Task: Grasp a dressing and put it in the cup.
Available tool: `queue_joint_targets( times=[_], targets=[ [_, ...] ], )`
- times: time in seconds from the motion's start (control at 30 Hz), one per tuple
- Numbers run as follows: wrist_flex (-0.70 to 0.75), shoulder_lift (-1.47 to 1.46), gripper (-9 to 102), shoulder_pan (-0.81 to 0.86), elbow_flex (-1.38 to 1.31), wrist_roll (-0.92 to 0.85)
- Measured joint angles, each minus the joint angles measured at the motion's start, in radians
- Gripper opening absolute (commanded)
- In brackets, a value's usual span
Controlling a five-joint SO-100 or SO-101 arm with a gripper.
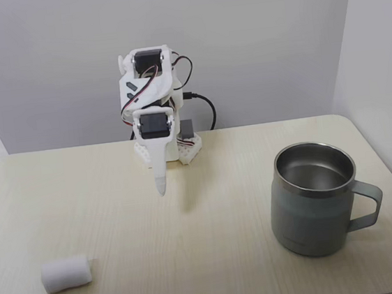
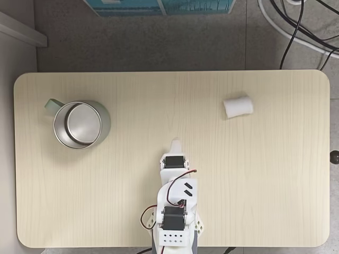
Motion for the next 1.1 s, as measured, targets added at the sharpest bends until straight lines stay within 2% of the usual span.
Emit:
queue_joint_targets(
  times=[0.17, 0.33, 0.57, 0.77, 1.1],
  targets=[
    [0.043, 0.058, 0, 0.046, 0.144, -0.031],
    [0.072, 0.364, 0, 0.152, 0.397, -0.094],
    [0.187, 0.795, 13, 0.38, 0.796, -0.29],
    [0.146, 1.121, 22, 0.548, 0.989, -0.431],
    [0.041, 1.764, 26, 0.597, 1.262, -0.518]
  ],
)
